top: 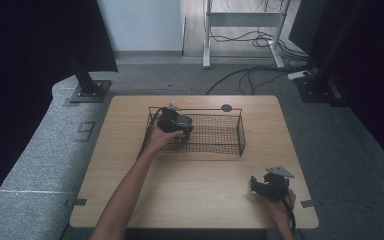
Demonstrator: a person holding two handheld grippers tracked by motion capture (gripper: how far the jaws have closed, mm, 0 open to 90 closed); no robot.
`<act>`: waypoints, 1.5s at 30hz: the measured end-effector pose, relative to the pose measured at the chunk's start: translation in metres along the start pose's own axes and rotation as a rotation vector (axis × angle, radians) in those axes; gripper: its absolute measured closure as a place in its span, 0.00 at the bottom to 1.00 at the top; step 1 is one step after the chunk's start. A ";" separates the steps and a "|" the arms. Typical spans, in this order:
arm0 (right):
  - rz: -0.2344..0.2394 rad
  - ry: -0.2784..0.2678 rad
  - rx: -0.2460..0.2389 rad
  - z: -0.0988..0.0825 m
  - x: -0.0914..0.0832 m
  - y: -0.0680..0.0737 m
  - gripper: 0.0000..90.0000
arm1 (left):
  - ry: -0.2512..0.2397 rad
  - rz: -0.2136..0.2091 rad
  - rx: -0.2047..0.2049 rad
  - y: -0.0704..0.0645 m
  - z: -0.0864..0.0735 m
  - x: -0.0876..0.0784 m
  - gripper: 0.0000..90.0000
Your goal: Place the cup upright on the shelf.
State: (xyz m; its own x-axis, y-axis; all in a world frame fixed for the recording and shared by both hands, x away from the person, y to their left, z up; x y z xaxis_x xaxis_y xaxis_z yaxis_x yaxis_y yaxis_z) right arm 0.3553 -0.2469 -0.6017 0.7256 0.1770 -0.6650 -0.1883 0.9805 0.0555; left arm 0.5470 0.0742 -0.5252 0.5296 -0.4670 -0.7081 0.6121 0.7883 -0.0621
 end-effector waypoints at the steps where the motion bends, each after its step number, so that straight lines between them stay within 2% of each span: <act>1: 0.000 0.000 0.000 0.000 0.000 0.000 0.19 | 0.002 0.001 0.001 0.000 0.000 0.001 0.18; 7: 0.001 0.000 0.000 0.000 0.000 0.000 0.19 | 0.007 -0.001 0.009 -0.001 -0.001 0.001 0.17; 11: 0.001 0.000 0.000 0.000 0.000 0.000 0.19 | 0.048 0.008 0.035 -0.003 -0.005 0.005 0.17; 22: 0.000 0.000 0.000 0.000 0.000 0.000 0.19 | 0.102 0.017 0.062 -0.004 -0.006 0.009 0.17; 34: 0.000 0.000 0.000 0.000 0.000 0.000 0.19 | 0.110 0.012 0.046 -0.002 -0.006 0.010 0.15; 41: 0.000 0.000 0.000 0.000 0.000 0.000 0.19 | 0.105 0.024 0.037 -0.001 -0.005 0.008 0.12; 45: 0.000 0.000 0.000 0.000 0.000 0.000 0.19 | 0.074 0.026 0.029 -0.001 -0.001 0.003 0.11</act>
State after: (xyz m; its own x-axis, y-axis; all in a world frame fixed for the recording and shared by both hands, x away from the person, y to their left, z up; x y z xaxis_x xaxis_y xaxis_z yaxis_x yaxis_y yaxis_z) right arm 0.3553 -0.2470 -0.6017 0.7252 0.1774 -0.6653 -0.1888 0.9804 0.0556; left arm 0.5476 0.0719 -0.5282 0.5009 -0.4148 -0.7596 0.6161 0.7873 -0.0237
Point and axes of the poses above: each handheld gripper's, and its own axes: x roughly forward along the jaws, z roughly out of its top, y roughly to its left, the point moved 7 cm from there along x, roughly forward along the jaws, and after that the axes turned 4 degrees about z, right-handed, at the moved point
